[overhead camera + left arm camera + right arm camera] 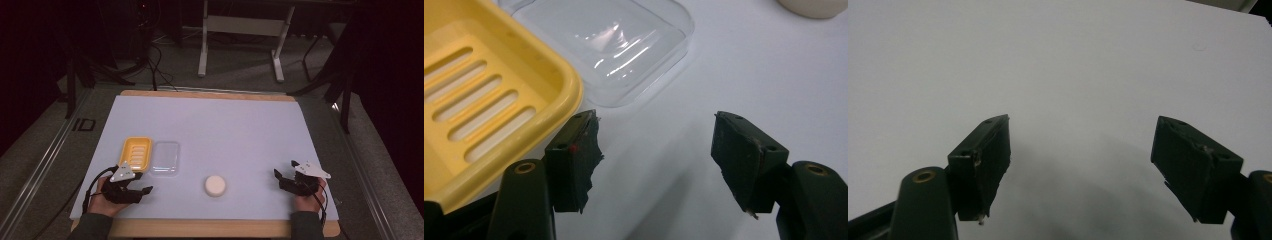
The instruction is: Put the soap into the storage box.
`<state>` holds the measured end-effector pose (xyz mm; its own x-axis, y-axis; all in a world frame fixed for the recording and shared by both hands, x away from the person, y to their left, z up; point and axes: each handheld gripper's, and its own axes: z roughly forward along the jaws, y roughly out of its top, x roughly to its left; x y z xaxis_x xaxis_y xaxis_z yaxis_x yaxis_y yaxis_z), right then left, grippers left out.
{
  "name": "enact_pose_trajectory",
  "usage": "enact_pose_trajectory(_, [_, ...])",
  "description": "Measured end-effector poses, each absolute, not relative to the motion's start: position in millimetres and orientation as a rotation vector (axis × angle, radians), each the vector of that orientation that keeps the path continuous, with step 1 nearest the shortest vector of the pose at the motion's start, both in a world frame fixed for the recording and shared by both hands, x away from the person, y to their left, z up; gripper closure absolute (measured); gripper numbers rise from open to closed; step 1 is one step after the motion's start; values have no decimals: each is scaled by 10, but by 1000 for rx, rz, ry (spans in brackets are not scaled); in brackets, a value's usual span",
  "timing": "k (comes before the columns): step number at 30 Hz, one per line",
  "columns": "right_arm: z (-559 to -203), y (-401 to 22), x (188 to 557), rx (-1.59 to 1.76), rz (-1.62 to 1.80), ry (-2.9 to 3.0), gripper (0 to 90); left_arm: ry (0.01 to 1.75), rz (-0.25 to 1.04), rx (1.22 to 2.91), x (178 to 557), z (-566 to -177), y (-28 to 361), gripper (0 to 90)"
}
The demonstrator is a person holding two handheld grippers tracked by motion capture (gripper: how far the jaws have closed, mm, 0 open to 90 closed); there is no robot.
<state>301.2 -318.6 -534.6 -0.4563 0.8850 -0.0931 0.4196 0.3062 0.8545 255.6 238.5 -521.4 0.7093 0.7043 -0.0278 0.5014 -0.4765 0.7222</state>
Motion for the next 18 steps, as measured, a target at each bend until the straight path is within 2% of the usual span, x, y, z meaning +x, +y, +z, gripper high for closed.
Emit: enact_pose_trajectory(18, [-5344,-3189,3000,1144,1073,2001,230,792,349,2249,2703,-5042,2162,349])
